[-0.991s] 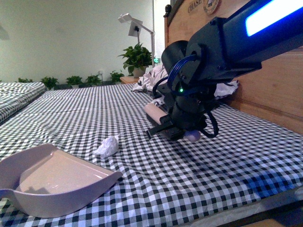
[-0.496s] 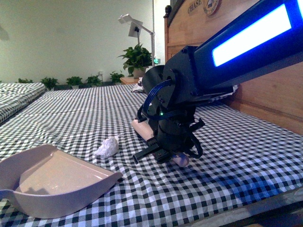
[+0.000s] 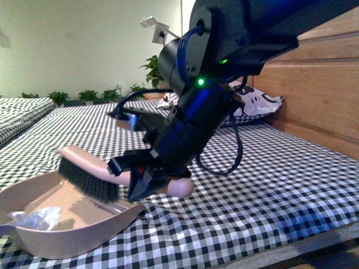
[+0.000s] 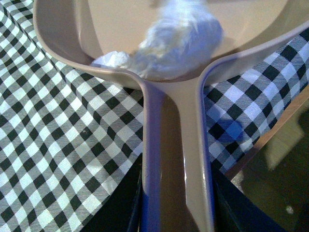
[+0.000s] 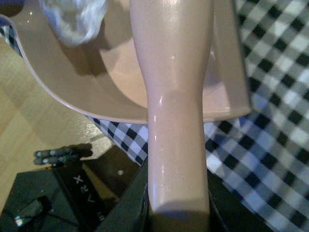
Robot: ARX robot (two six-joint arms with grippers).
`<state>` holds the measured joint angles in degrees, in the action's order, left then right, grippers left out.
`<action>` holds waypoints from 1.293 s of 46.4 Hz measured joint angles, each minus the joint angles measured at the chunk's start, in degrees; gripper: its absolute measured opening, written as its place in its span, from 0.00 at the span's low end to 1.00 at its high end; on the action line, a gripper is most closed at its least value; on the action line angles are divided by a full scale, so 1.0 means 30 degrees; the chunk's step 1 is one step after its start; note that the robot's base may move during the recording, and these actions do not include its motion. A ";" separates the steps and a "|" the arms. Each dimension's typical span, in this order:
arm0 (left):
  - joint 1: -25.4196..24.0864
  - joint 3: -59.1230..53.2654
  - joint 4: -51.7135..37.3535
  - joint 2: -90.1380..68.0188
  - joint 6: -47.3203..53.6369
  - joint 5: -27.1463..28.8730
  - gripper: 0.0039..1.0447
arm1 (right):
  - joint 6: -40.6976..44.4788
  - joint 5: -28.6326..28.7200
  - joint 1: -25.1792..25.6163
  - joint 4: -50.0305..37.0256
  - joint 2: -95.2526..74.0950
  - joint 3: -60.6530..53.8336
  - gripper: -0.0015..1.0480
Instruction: Clean up trash
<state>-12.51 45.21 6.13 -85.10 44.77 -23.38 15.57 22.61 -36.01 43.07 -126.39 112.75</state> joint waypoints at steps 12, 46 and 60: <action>0.0000 0.0000 0.0000 0.0000 0.0000 0.0000 0.26 | -0.0437 -0.3694 0.2076 -0.3592 0.1821 -0.2331 0.18; -0.0240 -0.0896 -0.5472 0.5741 -1.0797 0.6878 0.26 | -0.7643 0.1705 1.0557 -0.7548 1.7580 -1.2269 0.18; 0.1974 -0.2259 -0.3898 1.2284 -1.1089 0.9202 0.26 | -0.9143 0.2936 1.1081 -0.7089 2.2338 -1.3661 0.18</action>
<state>-6.59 38.44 -5.56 -48.25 11.51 4.23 -11.86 31.42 -2.76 21.80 -59.37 71.77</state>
